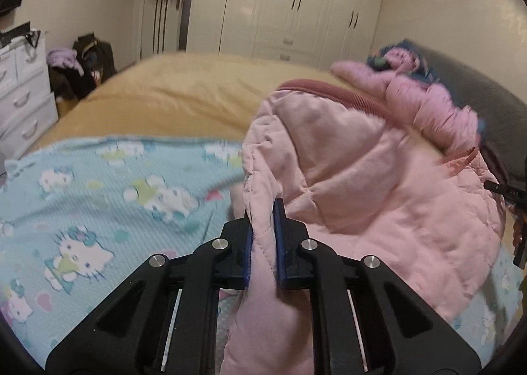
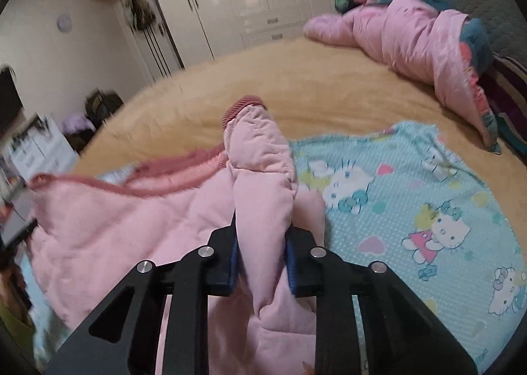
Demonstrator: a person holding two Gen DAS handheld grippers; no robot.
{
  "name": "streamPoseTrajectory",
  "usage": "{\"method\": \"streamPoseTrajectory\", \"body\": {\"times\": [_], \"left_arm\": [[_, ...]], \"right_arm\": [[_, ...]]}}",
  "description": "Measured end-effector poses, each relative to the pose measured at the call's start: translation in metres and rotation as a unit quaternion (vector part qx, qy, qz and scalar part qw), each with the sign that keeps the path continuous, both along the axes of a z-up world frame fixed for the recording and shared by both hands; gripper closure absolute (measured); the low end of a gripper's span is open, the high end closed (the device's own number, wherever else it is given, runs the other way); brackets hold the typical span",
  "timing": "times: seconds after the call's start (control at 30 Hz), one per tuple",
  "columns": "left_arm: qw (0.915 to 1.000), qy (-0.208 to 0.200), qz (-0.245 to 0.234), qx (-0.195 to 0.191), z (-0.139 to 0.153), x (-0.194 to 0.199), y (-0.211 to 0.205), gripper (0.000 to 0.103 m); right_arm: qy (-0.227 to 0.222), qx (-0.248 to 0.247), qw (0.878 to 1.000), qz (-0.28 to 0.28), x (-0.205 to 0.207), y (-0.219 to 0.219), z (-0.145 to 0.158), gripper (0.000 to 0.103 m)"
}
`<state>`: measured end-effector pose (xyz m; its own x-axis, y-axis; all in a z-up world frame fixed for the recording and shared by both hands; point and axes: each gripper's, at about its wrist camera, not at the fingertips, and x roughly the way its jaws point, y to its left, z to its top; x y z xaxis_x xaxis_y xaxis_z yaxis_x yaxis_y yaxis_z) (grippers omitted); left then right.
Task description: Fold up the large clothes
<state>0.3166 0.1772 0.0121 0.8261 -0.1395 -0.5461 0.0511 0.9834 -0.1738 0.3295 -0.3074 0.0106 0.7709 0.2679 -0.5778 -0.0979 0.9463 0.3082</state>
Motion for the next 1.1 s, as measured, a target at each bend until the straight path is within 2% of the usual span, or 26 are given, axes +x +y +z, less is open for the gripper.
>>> {"method": "streamPoseTrajectory", "body": {"times": [0.07,0.2,0.33,0.63,0.73,0.87,0.97,1.1], "left_arm": [[0.9998,-0.020,-0.001,-0.008,0.013,-0.007,0.000,0.098],[0.9980,-0.057,0.013,-0.025,0.039,-0.007,-0.003,0.099],[0.9975,-0.055,0.033,-0.029,0.044,0.020,0.000,0.099],[0.9980,0.005,0.063,-0.009,0.003,0.082,0.005,0.099],[0.9973,0.017,0.071,-0.004,-0.011,0.091,0.008,0.099],[0.9959,0.039,0.078,0.022,-0.027,0.103,0.005,0.099],[0.9943,0.058,0.080,0.041,-0.039,0.113,0.001,0.099],[0.9927,0.078,0.080,0.046,-0.054,0.121,0.002,0.098]], "right_arm": [[-0.026,0.029,0.999,0.005,-0.007,-0.006,0.019,0.083],[-0.063,0.046,0.997,0.006,-0.005,-0.005,0.049,0.083],[-0.067,0.060,0.996,-0.020,0.024,-0.007,0.054,0.083],[-0.027,0.035,0.997,-0.064,0.091,0.005,0.007,0.083],[-0.021,0.025,0.997,-0.073,0.100,0.005,-0.006,0.083],[-0.005,-0.003,0.997,-0.082,0.112,0.006,-0.023,0.083],[0.016,-0.022,0.995,-0.093,0.119,0.006,-0.041,0.083],[0.043,-0.029,0.993,-0.103,0.127,0.003,-0.066,0.083]]}}
